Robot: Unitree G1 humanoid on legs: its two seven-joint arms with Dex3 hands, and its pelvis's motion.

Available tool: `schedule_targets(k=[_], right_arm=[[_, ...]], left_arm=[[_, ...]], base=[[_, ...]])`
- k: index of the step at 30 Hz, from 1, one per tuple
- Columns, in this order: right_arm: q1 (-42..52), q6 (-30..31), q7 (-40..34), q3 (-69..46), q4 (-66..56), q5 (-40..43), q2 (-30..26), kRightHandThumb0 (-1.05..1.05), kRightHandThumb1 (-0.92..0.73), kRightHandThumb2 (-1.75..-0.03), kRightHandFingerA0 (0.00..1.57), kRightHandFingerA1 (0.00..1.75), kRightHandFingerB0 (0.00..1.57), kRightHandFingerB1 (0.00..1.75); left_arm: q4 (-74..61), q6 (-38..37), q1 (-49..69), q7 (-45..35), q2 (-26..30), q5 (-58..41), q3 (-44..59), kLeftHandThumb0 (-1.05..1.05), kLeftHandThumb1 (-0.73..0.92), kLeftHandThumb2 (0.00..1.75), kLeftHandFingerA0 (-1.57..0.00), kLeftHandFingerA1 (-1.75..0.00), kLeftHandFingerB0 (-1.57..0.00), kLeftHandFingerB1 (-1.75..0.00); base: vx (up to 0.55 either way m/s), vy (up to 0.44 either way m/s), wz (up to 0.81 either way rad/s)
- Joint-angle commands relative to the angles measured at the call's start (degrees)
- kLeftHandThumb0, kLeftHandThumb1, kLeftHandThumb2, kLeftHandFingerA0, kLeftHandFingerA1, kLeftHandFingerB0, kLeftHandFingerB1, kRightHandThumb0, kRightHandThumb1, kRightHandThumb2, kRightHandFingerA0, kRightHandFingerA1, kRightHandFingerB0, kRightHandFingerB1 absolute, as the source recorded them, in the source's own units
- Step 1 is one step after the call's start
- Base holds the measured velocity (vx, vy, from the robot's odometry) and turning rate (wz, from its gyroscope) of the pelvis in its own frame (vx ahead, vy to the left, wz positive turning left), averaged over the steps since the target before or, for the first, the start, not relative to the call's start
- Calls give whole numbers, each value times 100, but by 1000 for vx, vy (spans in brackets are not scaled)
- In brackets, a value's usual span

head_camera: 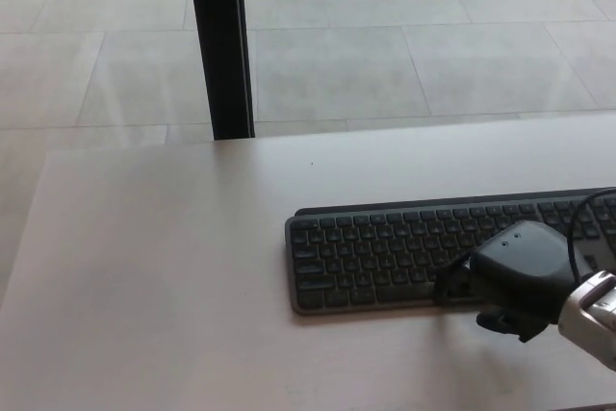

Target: The robot uses its right fingers to click on the space key of the black keyboard placed on the center of the white desk.

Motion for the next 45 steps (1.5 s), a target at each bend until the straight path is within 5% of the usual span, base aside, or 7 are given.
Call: schedule_targets(k=[1,10,45], right_arm=[[11,-377,-13,-249,41,-275,19,-14,-47,-72,92,166,70,53],[-35,-656,-24,-727,408,-258,239,-14,-48,-81,88,169,73,54],[39,-425,214,-959,1180,-648,675,-13,-52,-70,90,166,72,53]], left_arm=[[17,-220,87,24,124,-127,-16,-55,54,57,-85,-71,-77,-60],[19,-274,124,-21,110,-221,-40,-54,55,56,-86,-74,-76,-60],[33,-252,68,33,127,-228,-177,-54,56,56,-87,-72,-77,-58]], base=[[0,0,0],[0,0,0],[0,0,0]])
